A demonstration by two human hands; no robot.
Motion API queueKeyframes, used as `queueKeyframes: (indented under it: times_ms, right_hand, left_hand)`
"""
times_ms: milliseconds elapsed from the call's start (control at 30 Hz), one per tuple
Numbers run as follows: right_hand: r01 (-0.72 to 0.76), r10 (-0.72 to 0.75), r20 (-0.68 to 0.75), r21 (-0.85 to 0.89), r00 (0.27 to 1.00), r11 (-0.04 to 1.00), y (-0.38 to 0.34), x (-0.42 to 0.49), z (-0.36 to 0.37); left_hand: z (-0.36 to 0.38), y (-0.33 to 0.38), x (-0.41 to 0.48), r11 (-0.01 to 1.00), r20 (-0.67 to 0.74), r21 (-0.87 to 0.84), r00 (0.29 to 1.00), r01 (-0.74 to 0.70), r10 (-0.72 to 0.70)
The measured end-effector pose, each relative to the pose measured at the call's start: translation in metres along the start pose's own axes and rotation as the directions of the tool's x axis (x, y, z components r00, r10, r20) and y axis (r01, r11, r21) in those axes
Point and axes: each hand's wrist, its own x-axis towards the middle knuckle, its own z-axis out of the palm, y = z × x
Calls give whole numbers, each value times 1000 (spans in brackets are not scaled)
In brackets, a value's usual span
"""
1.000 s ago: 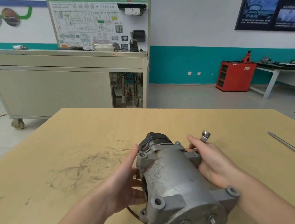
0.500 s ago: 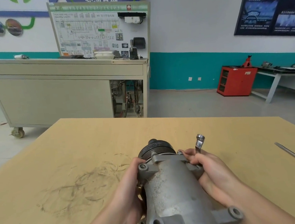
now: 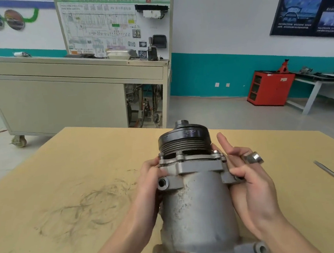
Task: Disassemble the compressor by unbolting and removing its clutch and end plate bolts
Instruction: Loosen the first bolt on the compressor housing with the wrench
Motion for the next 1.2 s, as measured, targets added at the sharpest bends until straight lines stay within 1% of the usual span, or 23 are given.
queueKeyframes:
  times_ms: [33, 100, 167, 200, 233, 267, 333, 400, 433, 500, 567, 667, 733, 767, 833, 933, 967, 1000, 1067, 1100, 1167, 1200]
  right_hand:
    - [23, -23, -8, 27, 1000, 999, -3, -10, -1]
    - [65, -61, -65, 57, 996, 996, -7, -29, -3]
    - [117, -114, -147, 18, 983, 993, -4, -48, 0]
    - [154, -155, -193, -22, 969, 988, 0, -56, 2]
    - [204, -213, -234, -61, 949, 977, 5, -64, 5]
    - [269, -284, -264, -92, 922, 959, 10, -71, 7]
    - [397, -419, -310, -133, 854, 908, 18, -83, 13]
    - [481, -515, -311, -183, 799, 857, 25, -87, 16]
    - [505, -540, -300, -189, 787, 842, 27, -87, 18]
    - [534, -573, -258, -209, 778, 819, 32, -83, 25]
    - [542, -594, -238, -253, 768, 802, 37, -76, 29]
    - [529, -605, -239, -315, 760, 788, 43, -64, 26]
    - [506, -609, -263, -367, 749, 781, 44, -61, 20]
    - [500, -612, -275, -381, 742, 778, 45, -62, 17]
    - [506, -627, -281, -398, 727, 765, 45, -65, 11]
    - [491, -641, -262, -460, 721, 740, 46, -70, 4]
    - [480, -636, -262, -469, 726, 741, 46, -71, 5]
    - [457, -622, -269, -480, 736, 749, 44, -71, 6]
    - [406, -574, -301, -469, 761, 784, 38, -67, 8]
    - [384, -558, -314, -471, 768, 794, 32, -66, 8]
    - [385, -602, -321, -535, 731, 752, 8, -70, 3]
    - [416, -642, -296, -560, 707, 717, -11, -76, -3]
  left_hand:
    - [-1, -5, -7, 999, 26, -2, 998, -48, 48]
    - [4, -6, -14, 988, 87, 56, 987, -142, 137]
    - [4, -8, -19, 953, 101, 156, 964, -261, 248]
    - [2, -10, -24, 922, 138, 197, 941, -333, 310]
    - [-1, -16, -29, 896, 190, 205, 914, -393, 357]
    - [-1, -17, -37, 901, 241, 158, 901, -404, 361]
    - [-6, -19, -50, 880, 336, 130, 855, -458, 395]
    - [-10, -23, -53, 839, 372, 141, 813, -526, 447]
    - [-11, -24, -52, 827, 384, 140, 800, -544, 461]
    - [-18, -25, -47, 825, 401, 131, 790, -550, 463]
    - [-29, -27, -41, 814, 362, 175, 805, -554, 470]
    - [-36, -29, -37, 713, 309, 327, 783, -621, 540]
    - [-32, -31, -42, 690, 324, 347, 772, -635, 547]
    - [-30, -34, -47, 660, 348, 360, 752, -659, 560]
    - [-26, -38, -57, 562, 384, 401, 690, -723, 613]
    - [-23, -39, -63, 502, 399, 420, 651, -756, 646]
    - [-23, -38, -63, 505, 400, 426, 657, -750, 639]
    - [-24, -35, -64, 527, 391, 438, 682, -728, 617]
    - [-29, -32, -65, 592, 356, 480, 761, -647, 543]
    - [-34, -30, -67, 604, 341, 521, 796, -603, 500]
    - [-42, -28, -76, 605, 285, 598, 846, -525, 451]
    - [-43, -27, -82, 621, 245, 611, 863, -491, 442]
